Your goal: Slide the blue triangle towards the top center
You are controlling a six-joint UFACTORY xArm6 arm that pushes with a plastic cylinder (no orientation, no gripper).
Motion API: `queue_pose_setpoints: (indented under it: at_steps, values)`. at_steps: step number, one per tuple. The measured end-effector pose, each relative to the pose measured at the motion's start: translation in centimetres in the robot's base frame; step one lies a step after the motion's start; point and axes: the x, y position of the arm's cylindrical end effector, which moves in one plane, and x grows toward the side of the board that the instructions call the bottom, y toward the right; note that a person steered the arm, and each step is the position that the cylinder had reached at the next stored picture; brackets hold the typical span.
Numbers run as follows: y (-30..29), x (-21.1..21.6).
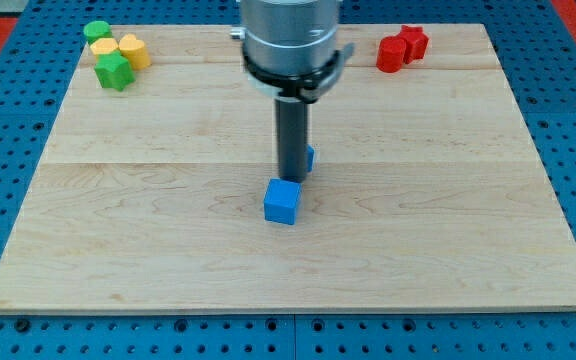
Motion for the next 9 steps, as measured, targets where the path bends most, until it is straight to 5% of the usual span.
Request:
queue_pose_setpoints:
  at_steps: [5, 9]
  values:
    - [-4.1, -6.6]
    - [0.7, -13.5]
